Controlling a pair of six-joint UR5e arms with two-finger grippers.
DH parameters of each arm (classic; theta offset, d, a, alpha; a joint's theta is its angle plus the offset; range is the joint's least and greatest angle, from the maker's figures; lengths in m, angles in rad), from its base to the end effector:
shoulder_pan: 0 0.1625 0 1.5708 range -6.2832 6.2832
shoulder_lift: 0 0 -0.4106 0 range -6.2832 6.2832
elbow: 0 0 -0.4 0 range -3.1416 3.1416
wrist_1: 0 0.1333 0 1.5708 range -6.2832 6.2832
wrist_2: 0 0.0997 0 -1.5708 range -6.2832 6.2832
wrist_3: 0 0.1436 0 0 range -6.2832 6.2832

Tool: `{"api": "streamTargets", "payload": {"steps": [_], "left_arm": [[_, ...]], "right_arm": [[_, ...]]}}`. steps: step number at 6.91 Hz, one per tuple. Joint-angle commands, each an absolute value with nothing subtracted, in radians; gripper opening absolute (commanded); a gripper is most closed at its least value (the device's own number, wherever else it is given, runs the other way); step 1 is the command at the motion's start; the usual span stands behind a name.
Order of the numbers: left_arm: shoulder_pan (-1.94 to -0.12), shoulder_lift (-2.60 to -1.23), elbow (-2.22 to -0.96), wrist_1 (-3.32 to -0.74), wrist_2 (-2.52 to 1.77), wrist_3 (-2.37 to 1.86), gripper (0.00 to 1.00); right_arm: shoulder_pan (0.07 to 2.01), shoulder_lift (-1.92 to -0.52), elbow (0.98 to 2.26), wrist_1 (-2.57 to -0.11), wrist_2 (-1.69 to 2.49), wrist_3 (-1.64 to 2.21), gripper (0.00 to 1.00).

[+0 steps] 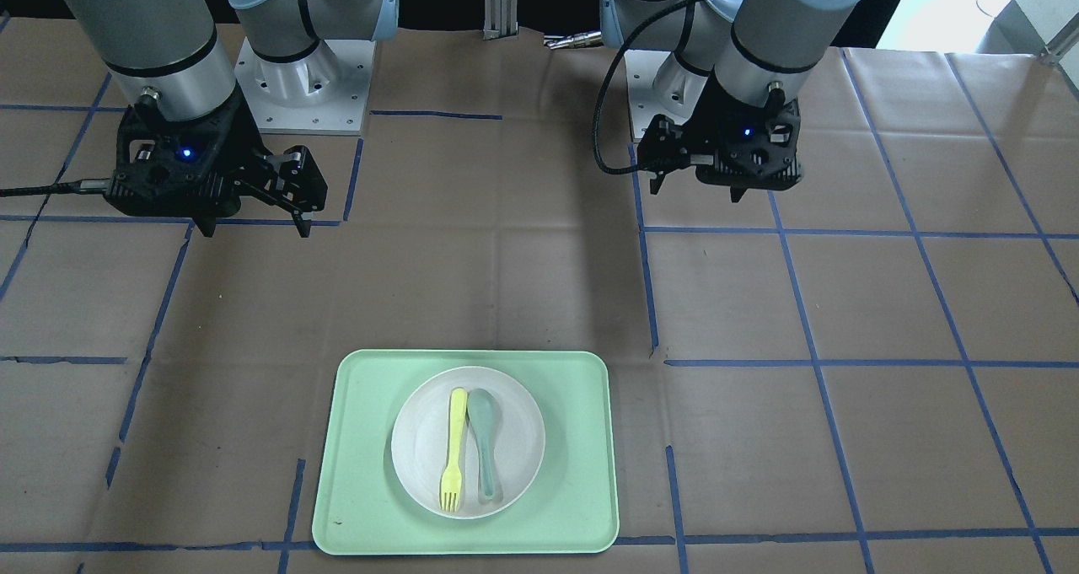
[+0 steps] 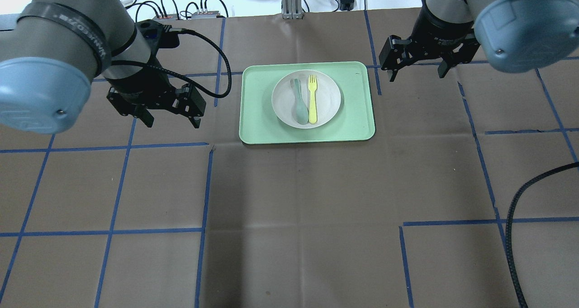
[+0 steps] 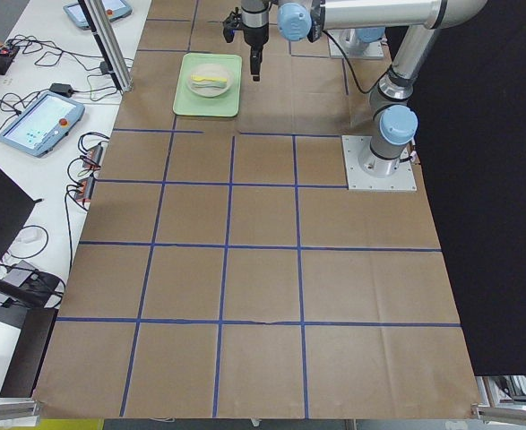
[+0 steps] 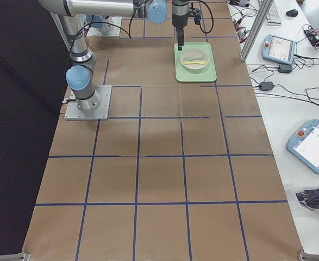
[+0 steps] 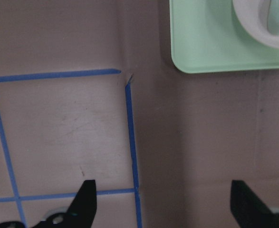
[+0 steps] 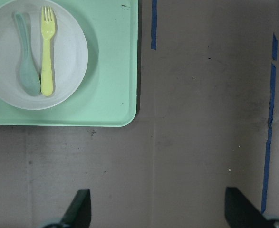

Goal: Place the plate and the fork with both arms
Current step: 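Open the left gripper and raise it away from the tray, then move the right gripper over the plate and lower onto the yellow fork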

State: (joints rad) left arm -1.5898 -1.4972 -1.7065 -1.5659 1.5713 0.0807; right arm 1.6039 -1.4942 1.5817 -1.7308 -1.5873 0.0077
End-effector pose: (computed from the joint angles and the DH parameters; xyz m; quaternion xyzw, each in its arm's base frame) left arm -0.1420 -0.4577 0.3981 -0.0498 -0.9983 -0.0286 0.0006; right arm 0.1487 -0.5351 0.4010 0.0124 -0.9992 0.0364 0.0075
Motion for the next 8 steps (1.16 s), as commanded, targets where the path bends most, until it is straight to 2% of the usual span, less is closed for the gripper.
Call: {"api": "streamTargets", "payload": {"steps": [1,4,6,8], "left_arm": [[-1.531,-1.396,-1.681,-1.755,1.597,0.115,0.99],[-1.529,-1.347,-1.694,-1.801,1.597,0.117,0.99],[-1.529,-1.33,-1.695,-1.793,1.595,0.111,1.0],[-1.529,-1.324,-1.695,-1.792,1.603,0.114,1.0]], "right_arm": [[1.644,-1.432,1.578,-1.805,-1.586,0.035,1.0],[1.723,-1.318,1.548,-1.911,-1.586,0.147,1.0],[1.779,-1.2,1.424,-1.898,-1.594,0.204,1.0],[1.815,-1.129,1.356,-1.899,-1.591,0.23,1.0]]}}
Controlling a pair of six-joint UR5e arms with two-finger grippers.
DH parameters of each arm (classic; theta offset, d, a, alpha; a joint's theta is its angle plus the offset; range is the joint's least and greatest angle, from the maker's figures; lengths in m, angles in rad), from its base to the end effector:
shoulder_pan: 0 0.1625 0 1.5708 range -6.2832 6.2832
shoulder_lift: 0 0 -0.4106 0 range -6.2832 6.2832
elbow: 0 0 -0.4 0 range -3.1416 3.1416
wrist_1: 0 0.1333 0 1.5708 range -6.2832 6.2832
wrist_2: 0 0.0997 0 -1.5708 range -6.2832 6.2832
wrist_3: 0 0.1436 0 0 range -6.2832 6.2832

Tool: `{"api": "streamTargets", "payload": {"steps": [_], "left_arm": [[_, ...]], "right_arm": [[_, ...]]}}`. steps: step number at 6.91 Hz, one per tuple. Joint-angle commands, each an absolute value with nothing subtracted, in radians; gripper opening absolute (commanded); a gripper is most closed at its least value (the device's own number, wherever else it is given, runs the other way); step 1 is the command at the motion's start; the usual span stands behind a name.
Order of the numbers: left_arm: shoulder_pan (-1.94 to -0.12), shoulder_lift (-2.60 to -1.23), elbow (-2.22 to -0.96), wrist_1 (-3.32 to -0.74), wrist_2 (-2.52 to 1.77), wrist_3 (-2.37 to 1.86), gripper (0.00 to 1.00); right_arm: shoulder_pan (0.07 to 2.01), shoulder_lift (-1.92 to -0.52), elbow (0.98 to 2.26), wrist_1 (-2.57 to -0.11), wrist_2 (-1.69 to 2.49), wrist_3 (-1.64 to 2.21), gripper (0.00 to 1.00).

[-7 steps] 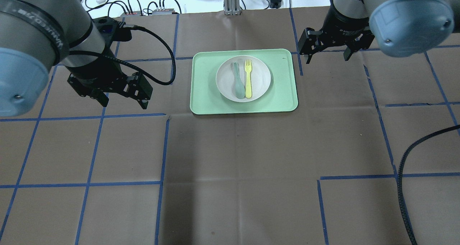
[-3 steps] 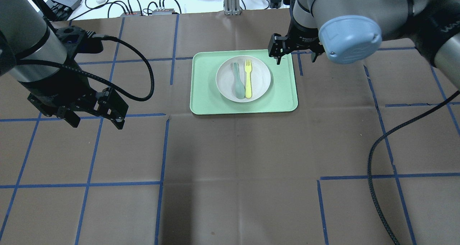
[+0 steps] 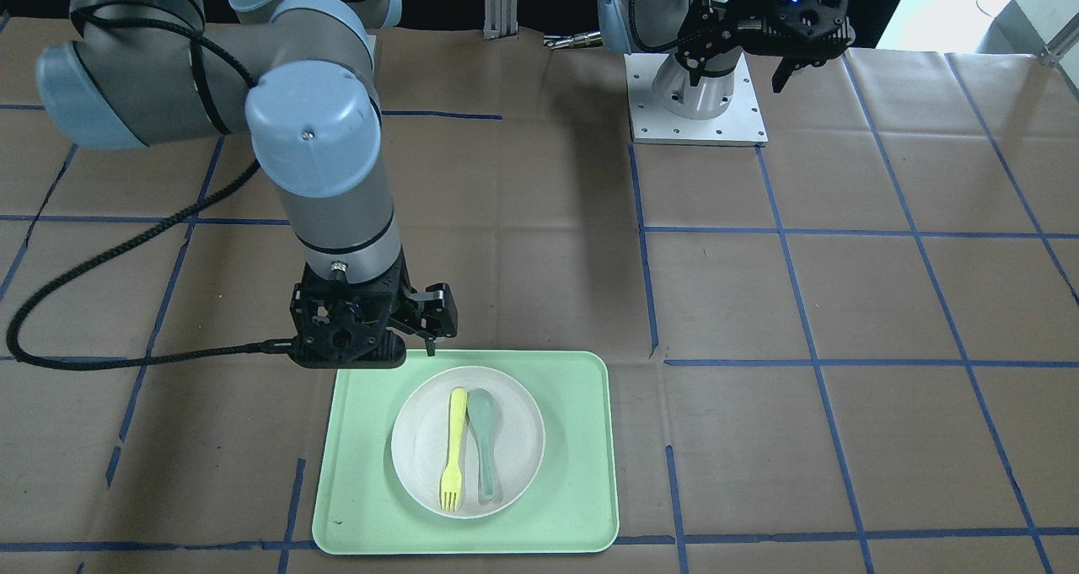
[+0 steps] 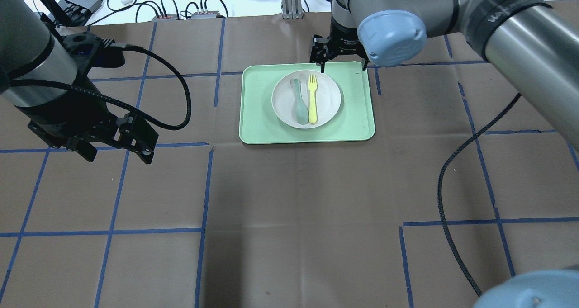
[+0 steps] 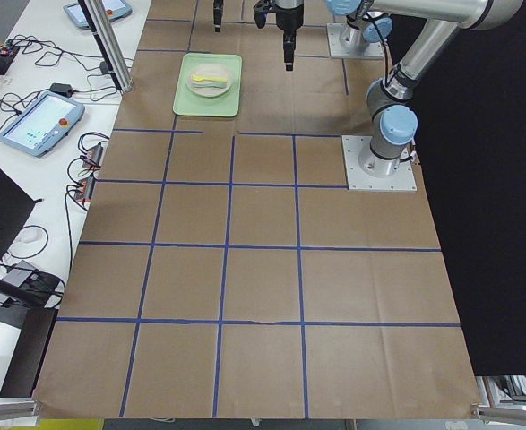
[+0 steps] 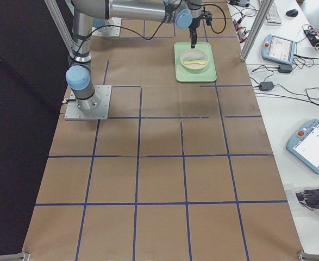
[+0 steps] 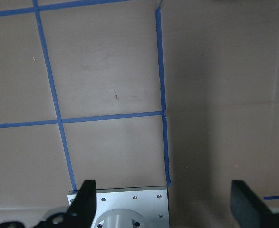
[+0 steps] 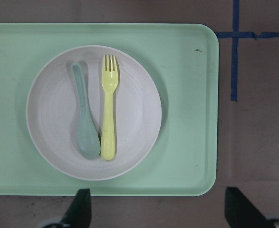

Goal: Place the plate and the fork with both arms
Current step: 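Move the right gripper over the plate and lower onto the yellow fork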

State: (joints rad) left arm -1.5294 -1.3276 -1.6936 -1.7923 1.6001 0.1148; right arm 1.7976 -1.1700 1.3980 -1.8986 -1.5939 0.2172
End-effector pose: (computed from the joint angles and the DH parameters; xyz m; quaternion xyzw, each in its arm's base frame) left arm -0.1131 -0.3879 0.4562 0.0374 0.9979 0.0515 0.0106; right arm 0.2758 -0.6171 0.3172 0.0042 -0.9987 0.0512 0.0003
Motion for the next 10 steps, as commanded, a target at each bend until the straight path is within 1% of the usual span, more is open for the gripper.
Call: {"api": "streamTargets", "payload": {"steps": [1,3,6,8,9,10], "left_arm": [[-1.529,-1.325,-1.694,-1.79,1.603,0.114,1.0],[-1.529,-1.356,-1.683,-1.792,1.624,0.126,1.0],[-1.526,-1.345,-1.683,-1.793,1.611,0.118,1.0],[-1.526,-1.335,-1.692,-1.776,1.624,0.127,1.0],[-1.526,-1.342,-1.692,-1.776,1.623,0.127,1.0],[-1.526,-1.344,-1.692,-1.776,1.623,0.126,1.0]], "right_arm": [[1.815,-1.108,1.35,-1.899,-1.589,0.236,1.0],[1.815,-1.056,1.35,-1.91,-1.586,0.236,1.0],[1.816,-0.987,1.35,-1.959,-1.588,0.273,0.99],[1.822,-0.953,1.35,-1.991,-1.591,0.275,0.95],[1.831,-0.937,1.35,-2.014,-1.598,0.275,0.92],[1.833,-0.933,1.35,-2.022,-1.598,0.275,0.82]]}}
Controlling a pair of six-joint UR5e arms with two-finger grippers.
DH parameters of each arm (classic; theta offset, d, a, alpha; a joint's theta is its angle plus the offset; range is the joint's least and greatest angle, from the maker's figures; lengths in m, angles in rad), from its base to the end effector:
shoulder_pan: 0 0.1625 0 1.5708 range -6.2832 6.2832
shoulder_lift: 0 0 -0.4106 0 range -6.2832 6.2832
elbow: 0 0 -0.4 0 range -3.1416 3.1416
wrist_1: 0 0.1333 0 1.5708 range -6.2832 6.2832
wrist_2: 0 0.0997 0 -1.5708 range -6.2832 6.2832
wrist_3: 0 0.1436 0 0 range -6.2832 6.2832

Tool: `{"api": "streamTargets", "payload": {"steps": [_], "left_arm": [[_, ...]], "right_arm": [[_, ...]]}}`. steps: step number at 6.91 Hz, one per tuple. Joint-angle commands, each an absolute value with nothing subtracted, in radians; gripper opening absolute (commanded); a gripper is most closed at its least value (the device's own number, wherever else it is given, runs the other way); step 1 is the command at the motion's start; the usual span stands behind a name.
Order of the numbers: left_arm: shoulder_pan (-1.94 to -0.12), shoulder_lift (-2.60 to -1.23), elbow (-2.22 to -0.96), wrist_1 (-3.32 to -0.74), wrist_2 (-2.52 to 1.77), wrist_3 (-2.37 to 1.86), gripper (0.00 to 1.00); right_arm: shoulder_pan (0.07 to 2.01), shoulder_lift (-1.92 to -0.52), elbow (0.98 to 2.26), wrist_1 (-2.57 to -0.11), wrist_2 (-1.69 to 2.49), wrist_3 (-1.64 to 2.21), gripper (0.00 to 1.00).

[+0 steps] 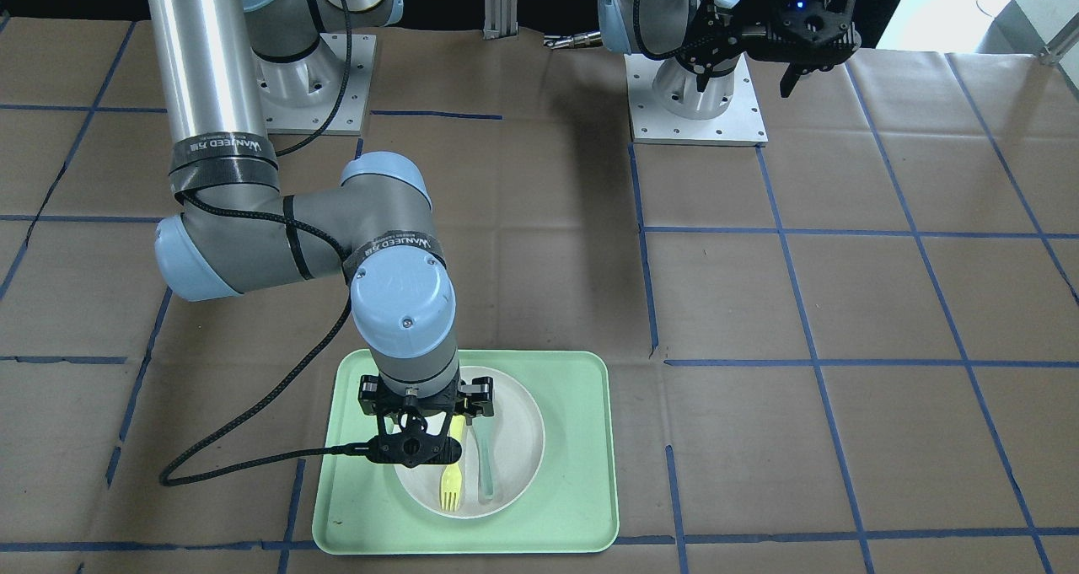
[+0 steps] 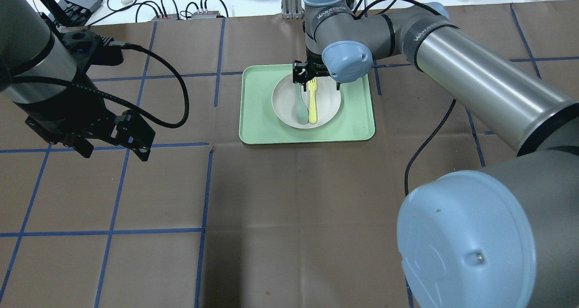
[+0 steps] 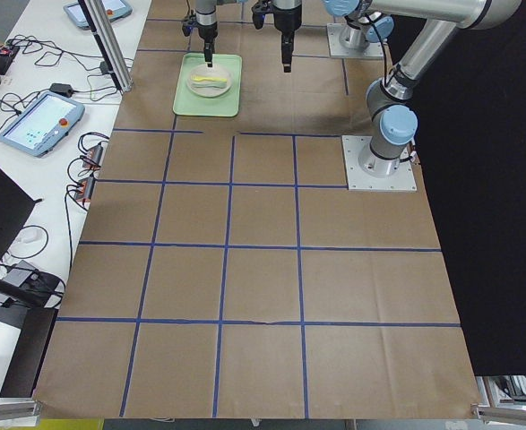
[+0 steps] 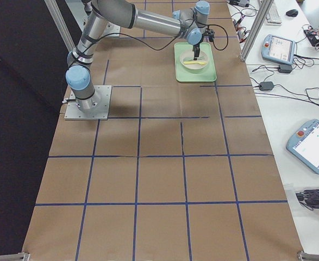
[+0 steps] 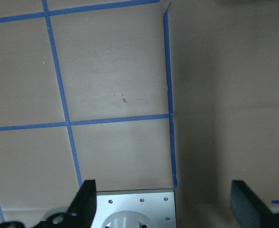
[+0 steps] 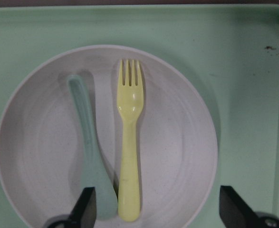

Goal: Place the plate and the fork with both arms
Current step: 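Move the right gripper over the plate and lower onto the yellow fork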

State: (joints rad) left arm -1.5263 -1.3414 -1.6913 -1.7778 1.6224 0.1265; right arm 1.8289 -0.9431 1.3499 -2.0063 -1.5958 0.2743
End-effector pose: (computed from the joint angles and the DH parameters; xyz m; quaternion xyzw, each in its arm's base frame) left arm -0.1084 -0.3947 0.4533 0.0422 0.9976 0.0510 0.0215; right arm 0.3072 -0.6556 0.1959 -0.0083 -0.9998 0.0171 0.0083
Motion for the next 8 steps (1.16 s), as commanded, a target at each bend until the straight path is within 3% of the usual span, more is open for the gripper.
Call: {"api": "streamTargets", "payload": {"steps": [1,4,8], "left_arm": [[-1.526,-1.35,-1.692,-1.776,1.623,0.126,1.0],[-1.526,-1.353,-1.695,-1.776,1.612,0.114,1.0],[-1.528,-1.416,-1.652,-1.753,1.577,0.103,1.0]], "right_arm": [[1.835,-0.927,1.35,-2.022,-1.6,0.275,0.67],[1.836,-0.893,1.351,-2.049,-1.598,0.307,0.53],[1.847,-0.856,1.35,-2.077,-1.598,0.31,0.53]]}}
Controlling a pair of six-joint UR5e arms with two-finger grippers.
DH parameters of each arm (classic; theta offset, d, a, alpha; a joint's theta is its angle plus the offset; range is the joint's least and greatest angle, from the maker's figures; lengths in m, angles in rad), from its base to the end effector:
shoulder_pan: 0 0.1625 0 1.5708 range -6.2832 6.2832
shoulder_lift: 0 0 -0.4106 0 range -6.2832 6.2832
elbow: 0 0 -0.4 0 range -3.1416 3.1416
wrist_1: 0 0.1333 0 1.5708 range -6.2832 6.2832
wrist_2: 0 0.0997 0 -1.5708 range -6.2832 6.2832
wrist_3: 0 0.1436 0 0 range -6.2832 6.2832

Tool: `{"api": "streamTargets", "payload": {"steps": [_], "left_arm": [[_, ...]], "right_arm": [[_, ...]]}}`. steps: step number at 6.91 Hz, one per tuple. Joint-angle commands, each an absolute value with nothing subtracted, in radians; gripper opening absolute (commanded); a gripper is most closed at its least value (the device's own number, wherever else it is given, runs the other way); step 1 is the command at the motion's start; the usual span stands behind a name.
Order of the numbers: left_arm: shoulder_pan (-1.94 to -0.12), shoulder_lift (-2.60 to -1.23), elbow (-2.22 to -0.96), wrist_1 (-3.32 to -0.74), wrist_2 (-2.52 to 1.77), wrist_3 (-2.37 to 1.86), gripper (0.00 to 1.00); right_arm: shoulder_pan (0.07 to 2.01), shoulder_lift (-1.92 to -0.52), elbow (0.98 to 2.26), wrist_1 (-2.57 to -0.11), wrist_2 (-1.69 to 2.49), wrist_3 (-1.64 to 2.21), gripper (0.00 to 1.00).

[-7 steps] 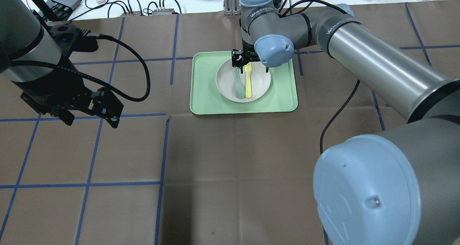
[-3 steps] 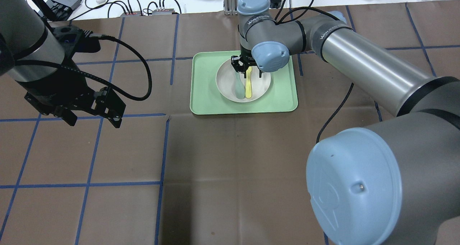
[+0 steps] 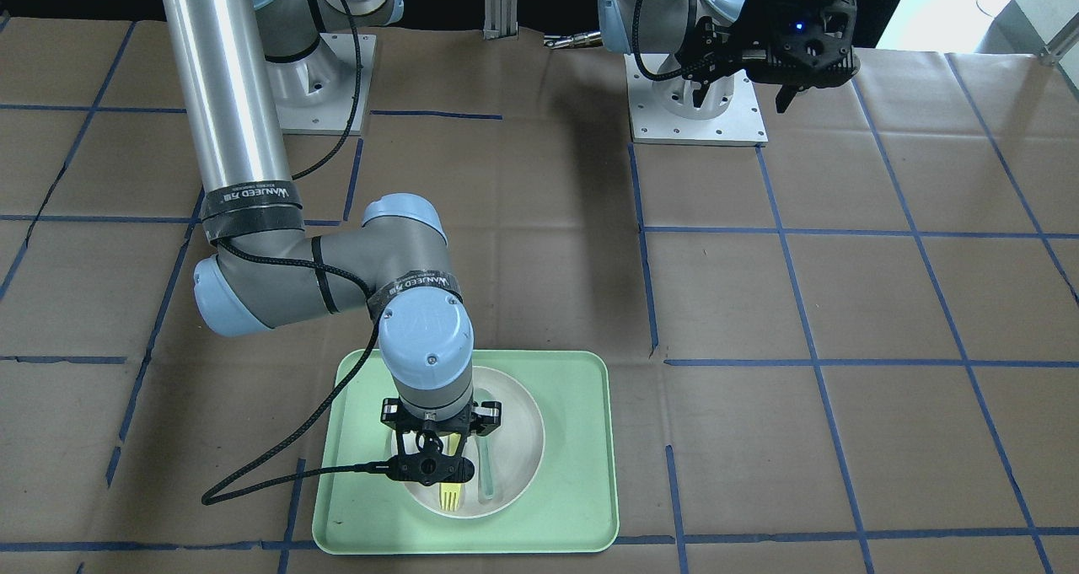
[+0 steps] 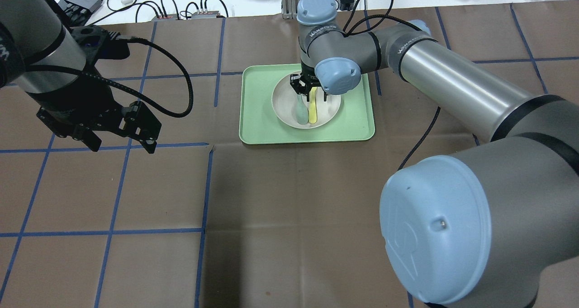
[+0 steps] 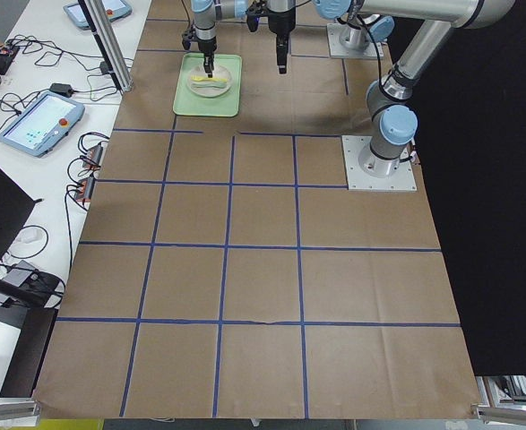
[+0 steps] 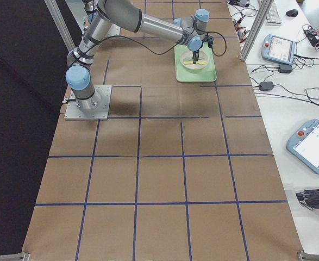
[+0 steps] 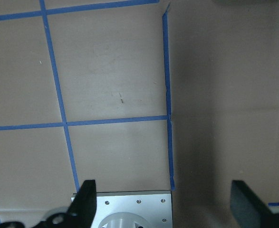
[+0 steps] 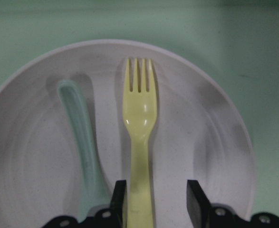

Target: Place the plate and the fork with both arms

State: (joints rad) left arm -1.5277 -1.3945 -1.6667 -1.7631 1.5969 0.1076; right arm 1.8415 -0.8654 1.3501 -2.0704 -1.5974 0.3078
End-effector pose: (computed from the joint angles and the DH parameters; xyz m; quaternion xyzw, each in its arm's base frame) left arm -0.1118 -0.4149 0.4451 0.0329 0.9978 0.0567 0.0088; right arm 0.3178 -0.6610 0.1467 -0.0186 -0.9997 0.0109 0.0106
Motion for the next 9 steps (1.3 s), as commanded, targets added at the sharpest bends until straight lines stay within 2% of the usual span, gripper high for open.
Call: {"api": "streamTargets", "payload": {"steps": [1,3,5,7,8,9], "left_arm": [[-1.532,-1.44,-1.629,-1.755,1.571,0.06,1.0],[-1.569,-1.468,-1.595,-1.755,1.575,0.054,1.0],[-1.585,-1.468,-1.594,-1.755,1.583,0.052,1.0],[-1.585,-1.465,-1.597,-1.756,1.577,0.052,1.0],[-1.585,-1.466,-1.597,-1.756,1.577,0.052,1.0],[-1.585,-1.466,-1.597,-1.756,1.577,0.052,1.0]], "right_arm": [[1.847,-0.853,1.351,-2.086,-1.598,0.31,0.53],[1.847,-0.844,1.351,-2.092,-1.601,0.308,0.51],[1.845,-0.844,1.35,-2.092,-1.601,0.308,0.39],[1.847,-0.842,1.351,-2.092,-1.601,0.308,0.38],[1.845,-0.844,1.35,-2.092,-1.603,0.308,0.33],[1.845,-0.844,1.35,-2.092,-1.603,0.308,0.22]]}}
